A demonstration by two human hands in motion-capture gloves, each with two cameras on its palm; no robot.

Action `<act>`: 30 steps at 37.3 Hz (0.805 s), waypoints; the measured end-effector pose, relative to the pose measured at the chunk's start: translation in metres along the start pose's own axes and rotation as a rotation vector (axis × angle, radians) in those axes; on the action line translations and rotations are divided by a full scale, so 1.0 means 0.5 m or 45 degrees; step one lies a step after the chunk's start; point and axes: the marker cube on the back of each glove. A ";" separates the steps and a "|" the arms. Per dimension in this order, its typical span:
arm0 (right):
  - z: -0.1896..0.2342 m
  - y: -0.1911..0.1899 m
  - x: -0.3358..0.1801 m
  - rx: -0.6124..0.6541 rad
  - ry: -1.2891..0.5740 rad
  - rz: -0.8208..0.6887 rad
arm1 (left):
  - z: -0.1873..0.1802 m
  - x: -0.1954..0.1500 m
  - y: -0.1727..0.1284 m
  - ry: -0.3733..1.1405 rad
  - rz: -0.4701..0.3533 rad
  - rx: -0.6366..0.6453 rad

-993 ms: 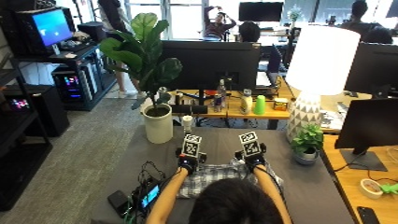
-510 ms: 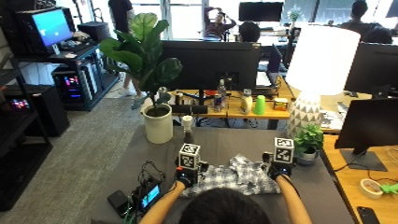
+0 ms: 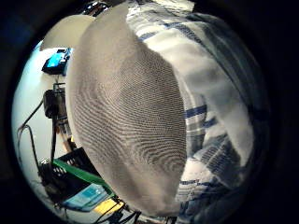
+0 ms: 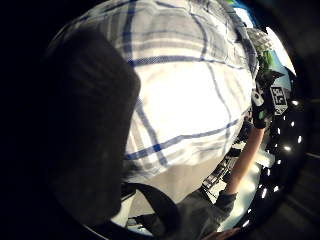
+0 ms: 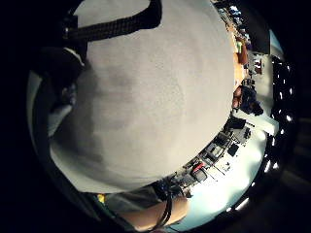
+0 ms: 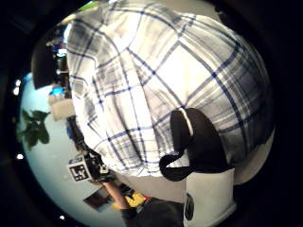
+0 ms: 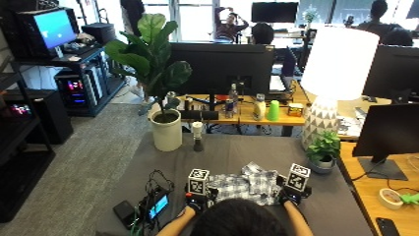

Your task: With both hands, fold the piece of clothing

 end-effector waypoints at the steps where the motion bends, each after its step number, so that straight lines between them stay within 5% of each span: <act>1: -0.004 -0.012 -0.002 0.069 -0.004 0.011 | -0.001 -0.001 0.002 0.006 -0.003 -0.019; 5: -0.049 0.043 -0.013 0.207 -0.084 0.026 | -0.019 -0.010 0.008 0.050 -0.026 -0.082; 9: -0.096 0.170 -0.034 -0.027 -0.235 -0.009 | -0.058 -0.019 0.026 0.177 0.006 -0.120; 12: -0.133 0.158 -0.065 -0.118 -0.282 -0.042 | -0.106 -0.038 0.051 0.250 -0.009 -0.119; 17: -0.236 0.113 -0.177 0.367 -0.276 -0.296 | -0.144 -0.096 0.040 0.439 -0.018 -0.130; 20: -0.262 0.172 -0.254 0.441 -0.236 -0.413 | -0.168 -0.115 0.033 0.512 0.039 -0.026; 24: -0.237 0.274 -0.406 0.457 -0.150 -0.623 | -0.248 -0.126 0.085 0.566 0.057 0.129; 30: -0.065 0.354 -0.617 0.326 -0.058 -0.825 | -0.325 -0.152 0.138 0.620 0.028 0.333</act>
